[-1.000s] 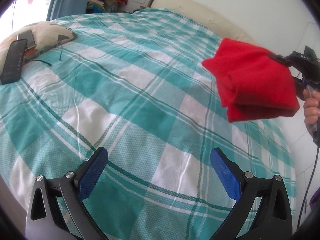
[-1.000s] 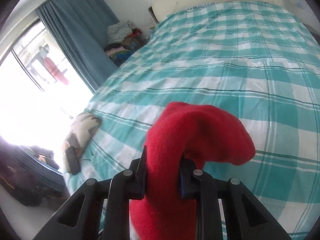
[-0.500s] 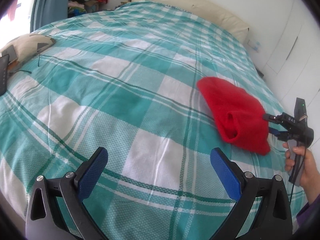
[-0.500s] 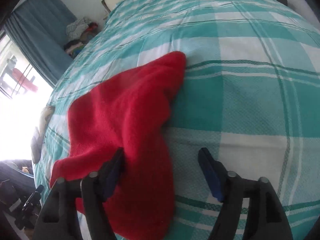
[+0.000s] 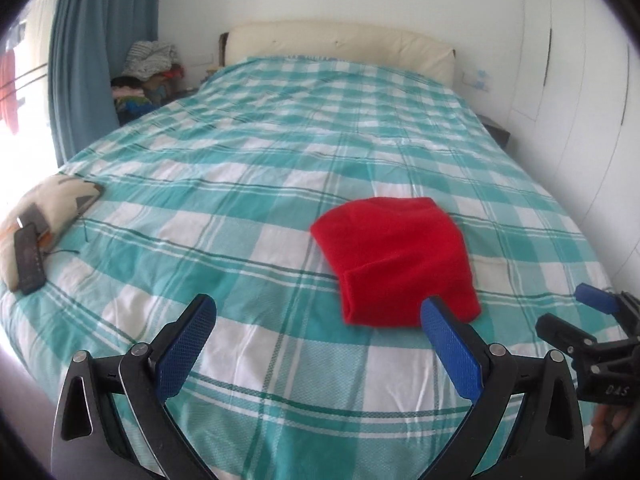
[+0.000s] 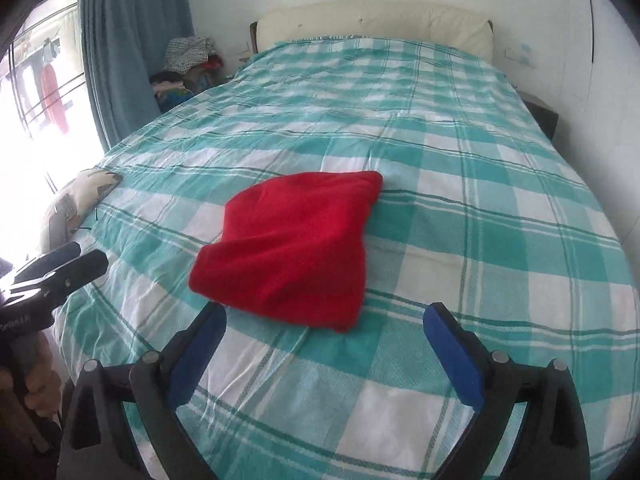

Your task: Fold small clothes

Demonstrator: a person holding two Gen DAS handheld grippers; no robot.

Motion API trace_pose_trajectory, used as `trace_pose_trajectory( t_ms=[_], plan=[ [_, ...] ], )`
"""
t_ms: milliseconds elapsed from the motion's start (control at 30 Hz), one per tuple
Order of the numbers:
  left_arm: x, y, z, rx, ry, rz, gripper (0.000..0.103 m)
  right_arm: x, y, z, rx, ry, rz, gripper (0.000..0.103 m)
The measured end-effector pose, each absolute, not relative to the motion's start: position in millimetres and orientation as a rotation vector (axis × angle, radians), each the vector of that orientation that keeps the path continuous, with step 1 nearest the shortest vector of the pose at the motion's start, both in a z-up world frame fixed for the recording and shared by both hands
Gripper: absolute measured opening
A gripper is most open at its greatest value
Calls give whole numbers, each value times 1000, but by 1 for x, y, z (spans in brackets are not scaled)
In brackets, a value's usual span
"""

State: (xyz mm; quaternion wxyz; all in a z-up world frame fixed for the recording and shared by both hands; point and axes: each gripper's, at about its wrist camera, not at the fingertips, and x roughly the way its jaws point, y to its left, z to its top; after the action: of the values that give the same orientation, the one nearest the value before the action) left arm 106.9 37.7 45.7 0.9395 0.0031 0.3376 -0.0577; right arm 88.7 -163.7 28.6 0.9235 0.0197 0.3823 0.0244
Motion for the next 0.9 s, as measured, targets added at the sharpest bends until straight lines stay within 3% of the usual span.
trace_pose_trajectory(
  t_ms=[300, 900],
  plan=[
    [75, 36, 50, 71, 710, -13, 102, 31, -143, 51, -46, 707, -6, 101],
    [54, 14, 46, 138, 754, -61, 102, 12, -141, 51, -57, 731, -46, 101]
  ],
)
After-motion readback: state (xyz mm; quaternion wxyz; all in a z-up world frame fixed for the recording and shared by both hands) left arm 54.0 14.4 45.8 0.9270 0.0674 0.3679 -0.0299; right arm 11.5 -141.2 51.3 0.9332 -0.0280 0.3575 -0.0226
